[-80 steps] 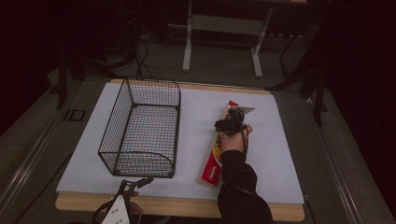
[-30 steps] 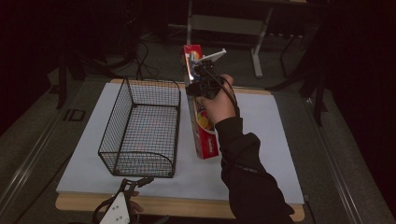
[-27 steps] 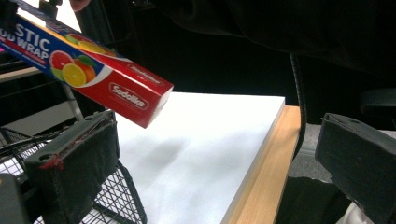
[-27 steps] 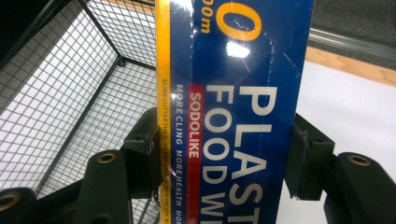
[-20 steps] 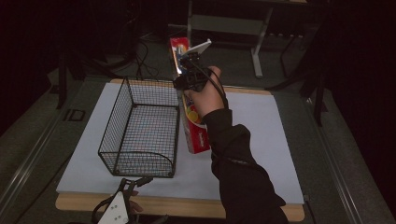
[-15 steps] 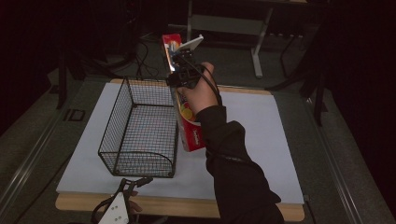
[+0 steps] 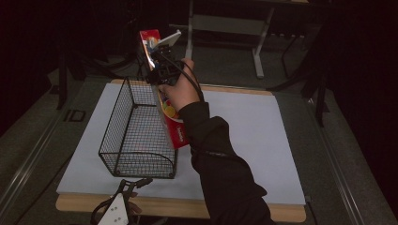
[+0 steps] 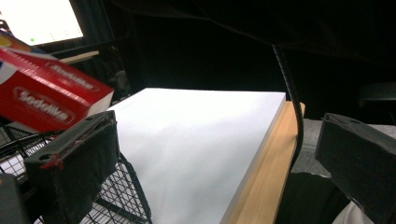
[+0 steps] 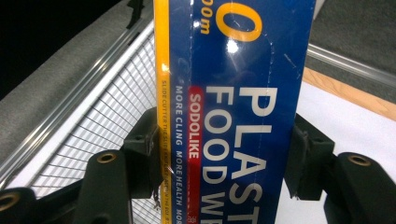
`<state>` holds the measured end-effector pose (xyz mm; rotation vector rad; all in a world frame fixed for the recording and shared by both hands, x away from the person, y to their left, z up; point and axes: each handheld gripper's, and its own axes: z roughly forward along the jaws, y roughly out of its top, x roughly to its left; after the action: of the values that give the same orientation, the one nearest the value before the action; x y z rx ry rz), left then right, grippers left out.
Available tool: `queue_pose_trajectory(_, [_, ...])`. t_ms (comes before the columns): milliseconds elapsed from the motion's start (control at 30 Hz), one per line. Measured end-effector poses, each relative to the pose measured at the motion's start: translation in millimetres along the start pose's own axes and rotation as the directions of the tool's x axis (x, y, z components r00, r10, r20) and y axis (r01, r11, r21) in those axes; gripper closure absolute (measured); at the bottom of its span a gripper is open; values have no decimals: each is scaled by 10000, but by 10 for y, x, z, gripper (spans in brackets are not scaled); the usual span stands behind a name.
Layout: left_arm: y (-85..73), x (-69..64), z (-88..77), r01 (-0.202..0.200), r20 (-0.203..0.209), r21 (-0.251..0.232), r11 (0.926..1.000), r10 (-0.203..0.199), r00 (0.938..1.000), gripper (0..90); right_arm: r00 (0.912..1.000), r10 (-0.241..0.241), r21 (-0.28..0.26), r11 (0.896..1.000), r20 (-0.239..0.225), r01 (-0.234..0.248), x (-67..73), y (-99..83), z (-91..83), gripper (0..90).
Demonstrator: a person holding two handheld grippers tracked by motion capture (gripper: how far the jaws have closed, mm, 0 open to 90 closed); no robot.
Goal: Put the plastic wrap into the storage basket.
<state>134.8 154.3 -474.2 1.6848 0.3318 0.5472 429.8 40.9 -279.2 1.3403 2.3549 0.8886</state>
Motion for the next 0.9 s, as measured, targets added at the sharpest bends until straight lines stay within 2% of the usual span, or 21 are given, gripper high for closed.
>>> queue_pose_trajectory(167, [-3,-5,4,-153,24,113,9998,153,9999,2,9995,-256,-69,9997,-171,255,131,48,27,394])
queue_pose_trajectory(400, [-1,3,-16,-117,-21,42,9999,117,9999,2,9975,-537,-178,9984,-468,529,336,53,205,394])
queue_pose_trajectory(667, [0,-7,-20,-131,4,28,9999,131,9999,2,9925,-973,199,9949,-736,990,446,-48,528,394])
queue_pose_trajectory(800, [-3,-9,-16,-150,35,58,9999,149,9999,2,9933,-822,502,9950,-808,864,458,-112,692,394])
queue_pose_trajectory(900, [-5,-10,-13,-170,48,64,9998,170,9998,2,9922,-1005,657,9923,-741,1055,490,-167,796,393])
